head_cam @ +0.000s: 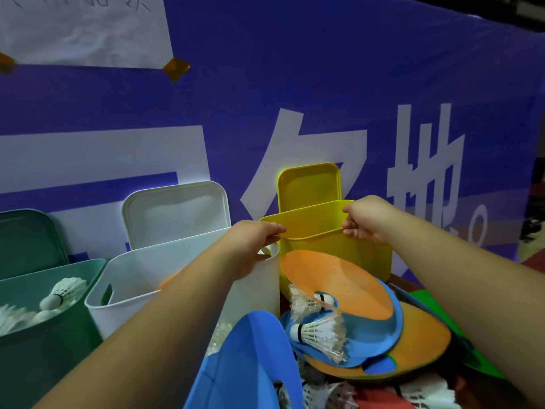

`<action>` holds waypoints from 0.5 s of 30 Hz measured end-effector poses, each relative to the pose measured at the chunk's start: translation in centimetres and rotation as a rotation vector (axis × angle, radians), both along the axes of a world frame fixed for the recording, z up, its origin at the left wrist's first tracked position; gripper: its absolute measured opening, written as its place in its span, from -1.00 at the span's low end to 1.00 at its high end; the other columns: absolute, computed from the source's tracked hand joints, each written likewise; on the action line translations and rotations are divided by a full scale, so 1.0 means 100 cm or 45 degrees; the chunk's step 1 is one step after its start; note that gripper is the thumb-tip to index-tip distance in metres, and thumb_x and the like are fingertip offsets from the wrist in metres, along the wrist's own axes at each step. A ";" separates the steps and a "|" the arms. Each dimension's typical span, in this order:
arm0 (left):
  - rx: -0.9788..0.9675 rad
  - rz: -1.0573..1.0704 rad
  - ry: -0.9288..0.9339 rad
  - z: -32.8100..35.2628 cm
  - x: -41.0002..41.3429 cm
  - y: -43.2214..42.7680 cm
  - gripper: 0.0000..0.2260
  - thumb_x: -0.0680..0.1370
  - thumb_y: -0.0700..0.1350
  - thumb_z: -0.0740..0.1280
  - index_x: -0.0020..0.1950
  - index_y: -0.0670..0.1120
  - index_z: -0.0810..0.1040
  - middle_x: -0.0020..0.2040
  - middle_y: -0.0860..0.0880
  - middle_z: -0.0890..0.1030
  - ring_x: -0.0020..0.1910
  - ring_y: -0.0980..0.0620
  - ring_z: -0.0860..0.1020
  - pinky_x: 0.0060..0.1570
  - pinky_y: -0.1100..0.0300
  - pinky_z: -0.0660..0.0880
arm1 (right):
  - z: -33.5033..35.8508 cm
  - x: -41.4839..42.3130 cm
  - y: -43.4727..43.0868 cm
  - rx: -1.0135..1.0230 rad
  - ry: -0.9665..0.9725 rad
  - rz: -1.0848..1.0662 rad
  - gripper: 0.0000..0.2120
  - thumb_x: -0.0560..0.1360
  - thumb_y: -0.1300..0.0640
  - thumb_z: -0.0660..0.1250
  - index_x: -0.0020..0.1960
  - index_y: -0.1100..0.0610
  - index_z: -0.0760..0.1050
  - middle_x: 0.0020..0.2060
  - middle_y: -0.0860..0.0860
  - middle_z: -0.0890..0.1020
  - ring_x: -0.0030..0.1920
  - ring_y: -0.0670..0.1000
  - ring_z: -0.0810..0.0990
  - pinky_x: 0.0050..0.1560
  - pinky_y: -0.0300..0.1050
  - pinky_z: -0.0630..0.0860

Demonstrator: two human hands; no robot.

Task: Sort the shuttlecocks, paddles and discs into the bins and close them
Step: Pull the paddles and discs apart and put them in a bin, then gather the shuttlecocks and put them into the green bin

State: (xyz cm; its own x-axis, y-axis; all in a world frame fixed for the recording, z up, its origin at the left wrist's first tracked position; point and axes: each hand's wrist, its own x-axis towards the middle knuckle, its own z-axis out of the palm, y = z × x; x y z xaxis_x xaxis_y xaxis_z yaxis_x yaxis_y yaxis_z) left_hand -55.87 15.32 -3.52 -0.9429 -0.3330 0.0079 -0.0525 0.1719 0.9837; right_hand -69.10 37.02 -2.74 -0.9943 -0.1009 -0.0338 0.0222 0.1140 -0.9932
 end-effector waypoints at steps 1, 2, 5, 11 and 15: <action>-0.020 -0.001 0.005 0.000 0.001 0.001 -0.83 0.65 -0.09 0.37 0.16 -0.06 0.73 0.21 -0.04 0.68 0.26 0.02 0.60 0.10 0.04 0.50 | 0.000 0.004 0.000 0.027 0.012 0.011 -0.64 0.72 0.25 0.09 0.46 0.22 0.46 0.07 0.18 0.58 -0.21 0.04 0.60 -0.25 -0.06 0.67; -0.041 0.001 0.018 0.000 0.002 0.003 -0.83 0.65 -0.10 0.38 0.17 -0.06 0.73 0.21 -0.05 0.68 0.26 0.02 0.60 0.08 0.05 0.52 | 0.001 0.008 0.000 0.059 0.028 0.023 -0.67 0.73 0.23 0.11 0.41 0.21 0.52 0.03 0.17 0.60 -0.23 0.06 0.60 -0.11 -0.01 0.69; -0.202 0.053 0.127 0.003 0.008 0.007 -0.84 0.65 -0.14 0.36 0.09 0.00 0.74 0.24 -0.05 0.68 0.24 -0.01 0.59 0.18 0.02 0.55 | 0.006 0.034 0.000 0.099 0.126 0.032 -0.72 0.71 0.26 0.15 0.23 0.21 0.63 0.04 0.12 0.63 -0.27 0.07 0.57 -0.18 -0.02 0.65; -0.626 -0.021 0.345 0.017 0.060 0.021 -0.73 0.68 -0.21 0.25 0.14 0.05 0.71 0.14 0.08 0.70 0.15 0.11 0.61 0.00 0.23 0.50 | 0.009 0.111 -0.001 0.229 0.350 0.244 -0.71 0.65 0.27 0.20 -0.01 0.10 0.69 -0.02 0.03 0.74 -0.29 0.01 0.59 -0.34 -0.07 0.55; -0.652 -0.124 0.243 0.009 0.112 0.017 -0.74 0.66 -0.27 0.24 0.21 -0.05 0.67 0.08 0.03 0.73 0.10 0.01 0.67 0.04 0.14 0.56 | 0.003 0.167 0.004 0.305 0.420 0.357 -0.70 0.62 0.30 0.18 0.02 0.15 0.70 -0.03 0.08 0.75 -0.28 0.02 0.57 -0.34 -0.06 0.51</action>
State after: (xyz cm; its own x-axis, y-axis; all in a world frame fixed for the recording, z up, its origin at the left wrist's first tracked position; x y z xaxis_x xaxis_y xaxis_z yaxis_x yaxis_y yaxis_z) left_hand -44.69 17.04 -2.60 -0.9350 -0.1533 0.3198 0.1586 0.6257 0.7638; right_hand -52.38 37.46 -2.46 -0.8916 -0.3939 0.2234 -0.3533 0.2965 -0.8873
